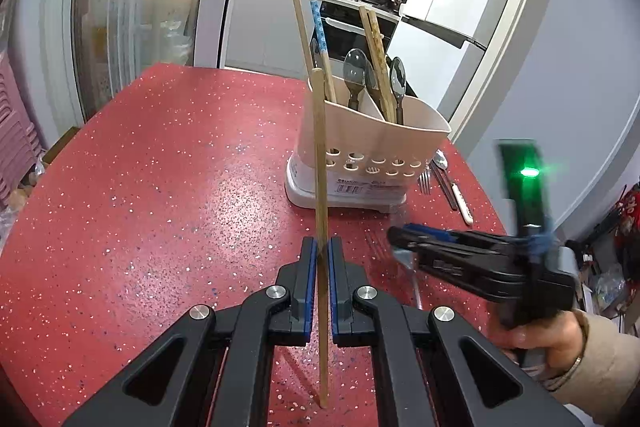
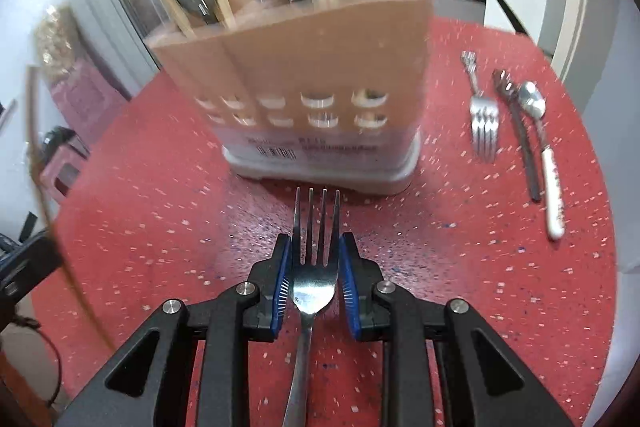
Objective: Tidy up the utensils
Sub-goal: 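Lift the fork and wooden chopstick upright and carry them over the holder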
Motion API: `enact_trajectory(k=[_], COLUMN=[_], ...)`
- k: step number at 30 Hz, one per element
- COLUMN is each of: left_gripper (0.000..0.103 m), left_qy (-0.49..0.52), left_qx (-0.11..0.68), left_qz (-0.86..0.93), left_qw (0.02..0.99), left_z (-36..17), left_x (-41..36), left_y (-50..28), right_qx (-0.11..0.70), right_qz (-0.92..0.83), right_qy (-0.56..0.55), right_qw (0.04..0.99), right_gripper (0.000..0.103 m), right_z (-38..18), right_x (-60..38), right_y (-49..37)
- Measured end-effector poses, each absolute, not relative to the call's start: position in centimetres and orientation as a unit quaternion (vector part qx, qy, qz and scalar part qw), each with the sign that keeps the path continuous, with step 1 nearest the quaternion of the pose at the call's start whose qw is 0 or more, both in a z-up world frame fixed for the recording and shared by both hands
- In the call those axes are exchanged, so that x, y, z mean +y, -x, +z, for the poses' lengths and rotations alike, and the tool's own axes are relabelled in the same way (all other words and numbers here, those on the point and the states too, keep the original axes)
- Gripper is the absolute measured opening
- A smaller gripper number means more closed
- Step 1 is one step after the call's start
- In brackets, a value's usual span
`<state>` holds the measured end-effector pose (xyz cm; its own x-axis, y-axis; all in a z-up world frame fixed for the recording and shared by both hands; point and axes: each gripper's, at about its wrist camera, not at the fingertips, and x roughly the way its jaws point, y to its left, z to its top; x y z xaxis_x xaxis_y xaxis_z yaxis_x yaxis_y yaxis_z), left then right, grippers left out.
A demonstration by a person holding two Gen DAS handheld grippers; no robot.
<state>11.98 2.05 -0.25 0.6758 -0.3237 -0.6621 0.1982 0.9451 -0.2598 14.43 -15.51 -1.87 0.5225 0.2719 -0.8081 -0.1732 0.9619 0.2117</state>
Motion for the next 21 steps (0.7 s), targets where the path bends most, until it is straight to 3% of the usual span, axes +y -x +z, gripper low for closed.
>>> enact_trajectory(k=[6, 7, 8, 13, 16, 19, 20, 21], left_gripper=[0.031, 0.031, 0.031, 0.031, 0.031, 0.031, 0.031, 0.031], left_qy=[0.077, 0.076, 0.075, 0.071, 0.072, 0.073, 0.073, 0.072], left_qx=[0.361, 0.358, 0.356, 0.346, 0.346, 0.347, 0.348, 0.348], left_qz=[-0.146, -0.147, -0.148, -0.151, -0.151, -0.150, -0.150, -0.151], left_qw=[0.918, 0.919, 0.920, 0.923, 0.923, 0.923, 0.923, 0.922], left_z=[0.7, 0.9, 1.1, 2.0, 2.2, 2.0, 2.0, 2.0], left_x=[1.5, 1.5, 1.4, 1.1, 1.0, 1.1, 1.1, 1.1], left_y=[-11.7, -11.6, -11.5, -11.4, -11.5, -11.3, -11.3, -11.3], right_qx=[0.403, 0.392, 0.383, 0.351, 0.374, 0.441, 0.461, 0.478], right_qz=[0.149, 0.150, 0.152, 0.161, 0.179, 0.181, 0.180, 0.176], right_qy=[-0.090, -0.095, -0.097, -0.099, -0.102, -0.110, -0.121, -0.135], right_qw=[0.899, 0.903, 0.906, 0.917, 0.904, 0.872, 0.861, 0.850], right_gripper=[0.026, 0.018, 0.000, 0.000, 0.000, 0.003, 0.013, 0.034], right_z=[2.2, 2.9, 3.4, 6.1, 5.6, 3.1, 2.1, 1.2], right_x=[-18.3, -18.4, -18.2, -18.3, -17.4, -17.6, -17.8, -18.3], right_y=[-10.8, -10.3, -9.8, -8.9, -10.1, -12.0, -12.3, -12.8])
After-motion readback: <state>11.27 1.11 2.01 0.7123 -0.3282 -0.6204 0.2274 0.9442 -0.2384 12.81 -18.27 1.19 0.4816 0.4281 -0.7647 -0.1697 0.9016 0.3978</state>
